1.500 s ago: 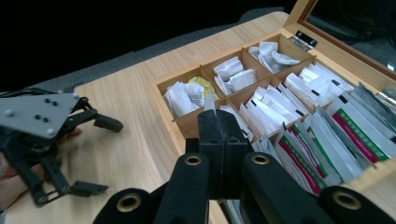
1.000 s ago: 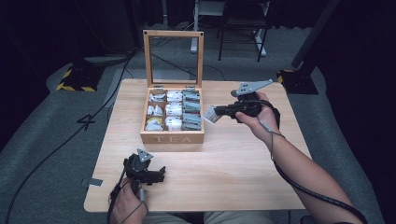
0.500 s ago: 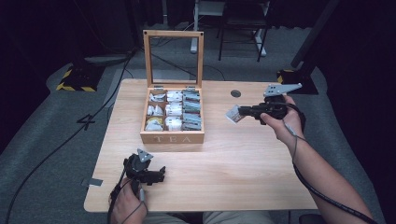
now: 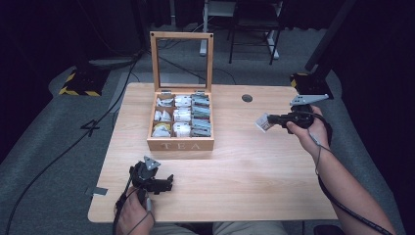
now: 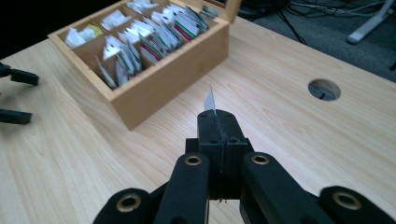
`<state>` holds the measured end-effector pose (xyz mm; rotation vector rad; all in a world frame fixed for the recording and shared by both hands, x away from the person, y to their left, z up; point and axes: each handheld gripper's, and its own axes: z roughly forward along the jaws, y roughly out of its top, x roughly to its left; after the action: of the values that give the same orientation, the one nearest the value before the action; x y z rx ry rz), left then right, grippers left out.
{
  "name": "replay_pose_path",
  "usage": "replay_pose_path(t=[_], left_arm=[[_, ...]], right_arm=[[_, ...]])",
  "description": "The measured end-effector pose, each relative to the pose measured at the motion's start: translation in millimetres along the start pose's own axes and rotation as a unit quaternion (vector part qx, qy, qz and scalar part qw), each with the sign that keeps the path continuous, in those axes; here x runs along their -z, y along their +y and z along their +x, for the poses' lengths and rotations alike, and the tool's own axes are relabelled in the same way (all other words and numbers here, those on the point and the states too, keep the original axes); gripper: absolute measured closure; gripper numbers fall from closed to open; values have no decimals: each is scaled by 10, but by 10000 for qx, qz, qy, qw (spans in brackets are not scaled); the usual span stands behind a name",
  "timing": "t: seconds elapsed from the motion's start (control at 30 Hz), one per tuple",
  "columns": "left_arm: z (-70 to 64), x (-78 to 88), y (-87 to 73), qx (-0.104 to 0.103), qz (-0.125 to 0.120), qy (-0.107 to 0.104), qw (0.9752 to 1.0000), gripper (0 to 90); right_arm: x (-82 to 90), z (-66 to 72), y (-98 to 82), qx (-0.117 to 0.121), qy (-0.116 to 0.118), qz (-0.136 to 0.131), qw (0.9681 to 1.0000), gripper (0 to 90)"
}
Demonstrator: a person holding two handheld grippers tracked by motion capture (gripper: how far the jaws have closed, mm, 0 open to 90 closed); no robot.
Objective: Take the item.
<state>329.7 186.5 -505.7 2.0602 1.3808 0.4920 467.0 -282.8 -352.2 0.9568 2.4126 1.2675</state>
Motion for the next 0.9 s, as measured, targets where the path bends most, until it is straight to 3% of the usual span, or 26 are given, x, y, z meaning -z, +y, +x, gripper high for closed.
replay_pose_path(t=[0.43, 0.9], left_arm=[[-1, 0, 0, 0, 3, 1, 10000, 0], [0, 1, 0, -1, 4, 5, 10000, 0]], right_arm=[[-104, -231, -373, -321, -263, 315, 9986, 900], [-277, -348, -687, -731, -183, 568, 9955, 900]])
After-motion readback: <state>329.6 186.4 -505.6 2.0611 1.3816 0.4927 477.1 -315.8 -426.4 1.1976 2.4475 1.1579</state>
